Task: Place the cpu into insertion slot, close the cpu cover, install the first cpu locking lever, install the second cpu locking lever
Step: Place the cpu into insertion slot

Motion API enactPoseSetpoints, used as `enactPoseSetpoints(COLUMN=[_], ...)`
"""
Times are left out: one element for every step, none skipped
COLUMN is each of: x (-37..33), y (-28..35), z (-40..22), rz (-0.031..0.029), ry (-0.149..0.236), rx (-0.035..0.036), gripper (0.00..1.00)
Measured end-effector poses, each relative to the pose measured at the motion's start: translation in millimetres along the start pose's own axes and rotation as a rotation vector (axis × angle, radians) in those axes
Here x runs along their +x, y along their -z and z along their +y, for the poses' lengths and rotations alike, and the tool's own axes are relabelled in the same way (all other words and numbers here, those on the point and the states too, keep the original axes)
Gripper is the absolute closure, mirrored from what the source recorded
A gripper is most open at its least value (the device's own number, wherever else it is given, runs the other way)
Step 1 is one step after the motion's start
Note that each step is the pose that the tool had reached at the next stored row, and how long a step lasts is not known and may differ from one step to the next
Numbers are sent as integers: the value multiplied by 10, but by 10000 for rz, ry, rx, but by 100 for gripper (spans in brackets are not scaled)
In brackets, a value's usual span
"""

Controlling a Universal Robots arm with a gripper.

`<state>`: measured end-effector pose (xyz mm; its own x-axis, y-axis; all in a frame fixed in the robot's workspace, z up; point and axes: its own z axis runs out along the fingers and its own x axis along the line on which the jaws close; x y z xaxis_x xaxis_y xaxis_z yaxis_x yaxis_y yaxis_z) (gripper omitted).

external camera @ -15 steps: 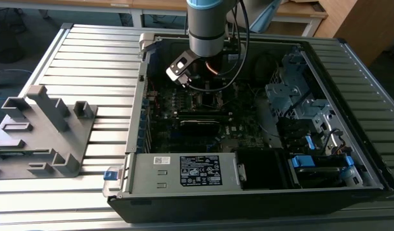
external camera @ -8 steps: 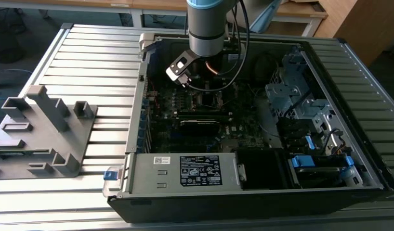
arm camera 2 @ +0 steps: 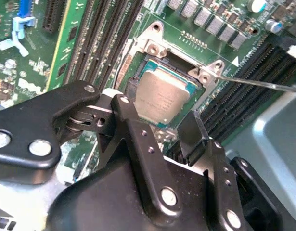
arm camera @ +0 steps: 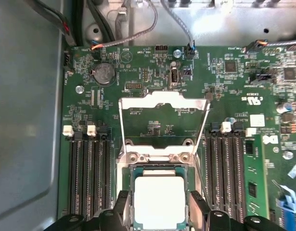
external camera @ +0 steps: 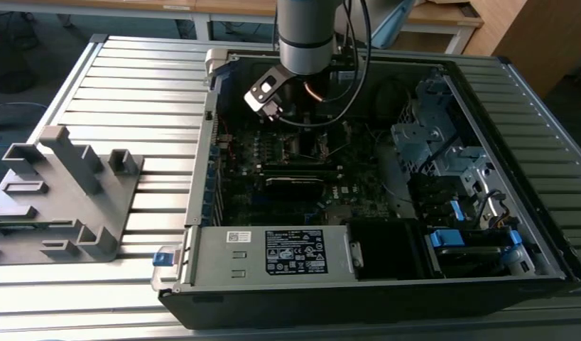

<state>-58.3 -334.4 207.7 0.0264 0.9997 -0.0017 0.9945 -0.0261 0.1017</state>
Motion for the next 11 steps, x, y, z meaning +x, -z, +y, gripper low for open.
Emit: enactPoseSetpoints(x=[0, 0, 0, 0, 0, 0, 0, 0, 0, 0, 0], y=[21, 40, 57, 72, 86, 102, 119, 140, 163, 183, 195], z=[2, 4, 6, 7, 9, 10, 12, 14, 17, 19, 20], rz=[-1, -1, -2, -1, -1, -2, -2, -1, -1, -3, -2], ry=[0, 0, 0, 0, 1, 0, 0, 0, 0, 0, 0], rx=[0, 1, 1, 0, 0, 1, 1, 0, 0, 1, 1], gripper=[39, 39, 39, 39, 39, 39, 39, 39, 39, 39, 39])
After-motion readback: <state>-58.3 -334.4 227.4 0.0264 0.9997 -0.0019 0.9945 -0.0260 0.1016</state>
